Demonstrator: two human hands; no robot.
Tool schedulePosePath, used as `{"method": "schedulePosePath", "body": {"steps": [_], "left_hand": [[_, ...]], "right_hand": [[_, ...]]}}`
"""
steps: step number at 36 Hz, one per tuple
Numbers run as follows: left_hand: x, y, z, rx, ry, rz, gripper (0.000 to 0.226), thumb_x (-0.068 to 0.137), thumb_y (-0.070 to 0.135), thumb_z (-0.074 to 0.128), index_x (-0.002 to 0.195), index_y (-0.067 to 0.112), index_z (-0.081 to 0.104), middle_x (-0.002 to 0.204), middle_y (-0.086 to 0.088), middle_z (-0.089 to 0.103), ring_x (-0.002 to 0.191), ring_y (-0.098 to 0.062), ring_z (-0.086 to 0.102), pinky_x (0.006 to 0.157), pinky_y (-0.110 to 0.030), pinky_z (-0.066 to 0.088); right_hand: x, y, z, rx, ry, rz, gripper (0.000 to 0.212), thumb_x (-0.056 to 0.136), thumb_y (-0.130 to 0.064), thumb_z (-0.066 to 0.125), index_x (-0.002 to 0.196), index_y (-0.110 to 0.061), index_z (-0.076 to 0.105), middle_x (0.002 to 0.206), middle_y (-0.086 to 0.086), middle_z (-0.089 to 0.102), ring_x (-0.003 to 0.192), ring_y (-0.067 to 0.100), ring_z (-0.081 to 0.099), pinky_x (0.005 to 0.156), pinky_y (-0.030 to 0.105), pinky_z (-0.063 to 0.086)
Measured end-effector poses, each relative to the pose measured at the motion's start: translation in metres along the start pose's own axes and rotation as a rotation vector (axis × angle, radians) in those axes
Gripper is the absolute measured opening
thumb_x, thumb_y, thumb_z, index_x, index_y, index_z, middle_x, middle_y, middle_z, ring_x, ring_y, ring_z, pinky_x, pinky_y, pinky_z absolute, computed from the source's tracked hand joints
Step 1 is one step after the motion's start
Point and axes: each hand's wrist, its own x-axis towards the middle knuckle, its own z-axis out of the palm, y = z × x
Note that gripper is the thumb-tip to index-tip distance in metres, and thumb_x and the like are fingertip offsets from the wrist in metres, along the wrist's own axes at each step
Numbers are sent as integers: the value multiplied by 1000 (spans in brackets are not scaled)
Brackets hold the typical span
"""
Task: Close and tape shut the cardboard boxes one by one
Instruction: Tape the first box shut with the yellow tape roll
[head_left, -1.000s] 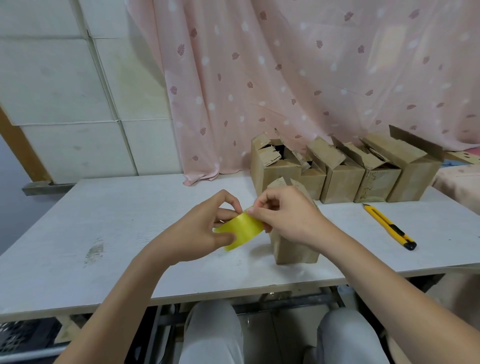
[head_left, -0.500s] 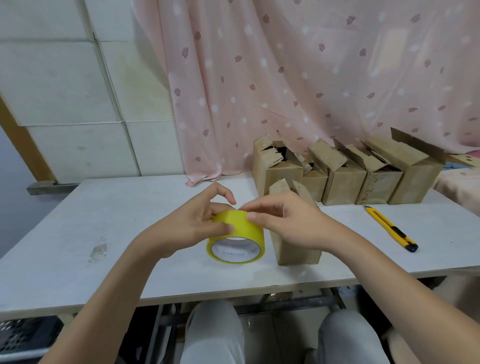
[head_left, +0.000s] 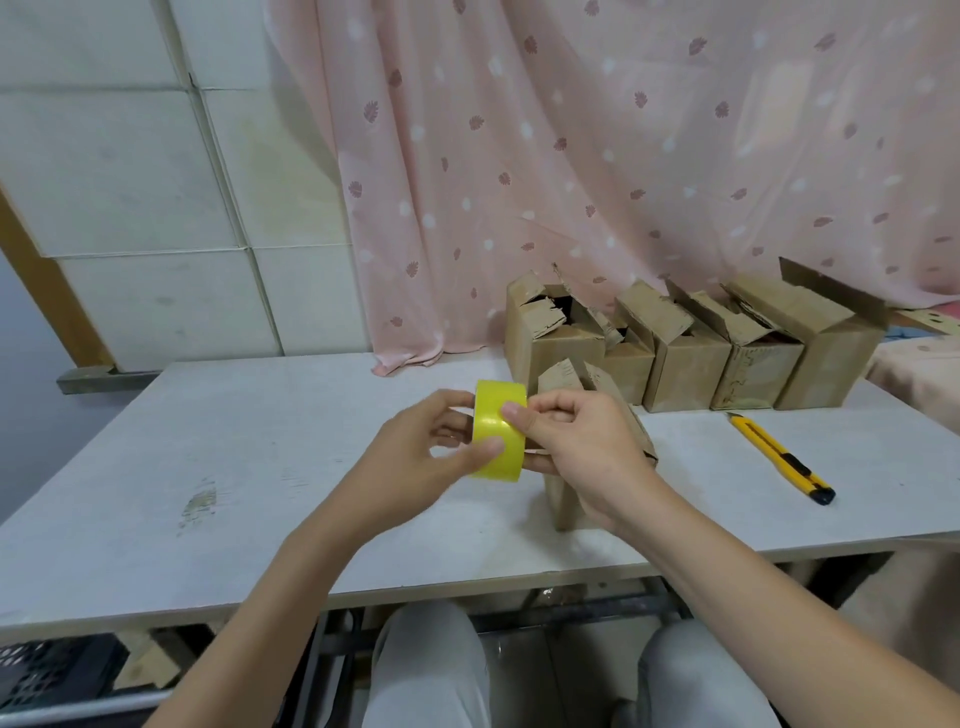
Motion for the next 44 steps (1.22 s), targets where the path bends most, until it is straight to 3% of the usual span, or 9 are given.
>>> {"method": "schedulePosePath", "body": {"steps": [4, 5, 7, 9, 11, 17, 31, 41, 44], "left_hand": [[-1, -1, 15, -31, 24, 17, 33, 85, 15, 78, 116, 19, 68, 104, 5, 76, 101, -10, 70, 94, -33, 53], [-1, 0, 17, -55, 49, 17, 31, 85, 11, 77, 114, 16, 69, 102, 3, 76, 98, -12, 71, 93, -35, 55], [-1, 0, 19, -81, 71, 19, 27, 86, 7, 75, 111, 13, 70, 99, 1, 77, 96, -15, 73, 92, -38, 56], [0, 3, 18, -112, 56, 25, 26, 86, 6, 75, 111, 13, 70, 99, 1, 77, 97, -14, 73, 92, -35, 57], [-1, 7, 16, -136, 16, 35, 28, 87, 5, 74, 113, 14, 69, 99, 1, 77, 98, -14, 72, 91, -29, 56], [-4, 12, 12, -166, -27, 34, 28, 87, 5, 73, 113, 15, 69, 98, 1, 77, 97, -15, 73, 90, -27, 56], [-4, 15, 9, -234, -96, 3, 30, 88, 4, 71, 116, 13, 67, 100, -2, 77, 95, -19, 74, 87, -26, 57], [0, 12, 9, -150, -119, 9, 29, 87, 6, 73, 114, 13, 68, 100, 1, 77, 96, -15, 73, 89, -27, 56], [1, 11, 8, -107, -128, 10, 29, 87, 6, 74, 115, 12, 68, 100, 2, 77, 97, -12, 73, 87, -24, 55]], "right_hand": [[1, 5, 5, -133, 25, -76, 24, 86, -22, 78, 96, -3, 68, 78, 11, 73, 77, 21, 72, 76, 40, 62], [2, 6, 4, -256, 65, -148, 22, 84, -27, 80, 95, -11, 69, 79, 4, 73, 76, 17, 72, 79, 38, 61], [1, 5, 3, -491, 174, -337, 27, 82, -30, 81, 103, -24, 65, 84, -7, 67, 72, 7, 65, 74, 19, 52], [-1, 1, 0, -652, 220, -563, 34, 84, -28, 79, 115, -28, 64, 91, -12, 60, 78, 7, 59, 70, 14, 44], [-1, -2, -2, -656, 162, -665, 29, 89, -23, 75, 117, -24, 71, 97, -11, 61, 83, 8, 59, 76, 18, 47], [1, -1, -8, -555, 99, -670, 23, 88, -17, 76, 110, -14, 78, 100, -4, 66, 85, 11, 65, 80, 32, 53], [-4, 3, -13, -646, 141, -920, 13, 88, -8, 73, 100, -5, 79, 99, 4, 65, 86, 13, 62, 75, 27, 50], [-5, -3, -13, -472, 102, -619, 6, 83, -6, 78, 85, -12, 79, 92, -5, 68, 88, 12, 66, 76, 22, 52], [-2, -7, -14, -474, 73, -509, 7, 82, -8, 79, 84, -14, 78, 88, -5, 69, 84, 10, 67, 80, 28, 54]]}}
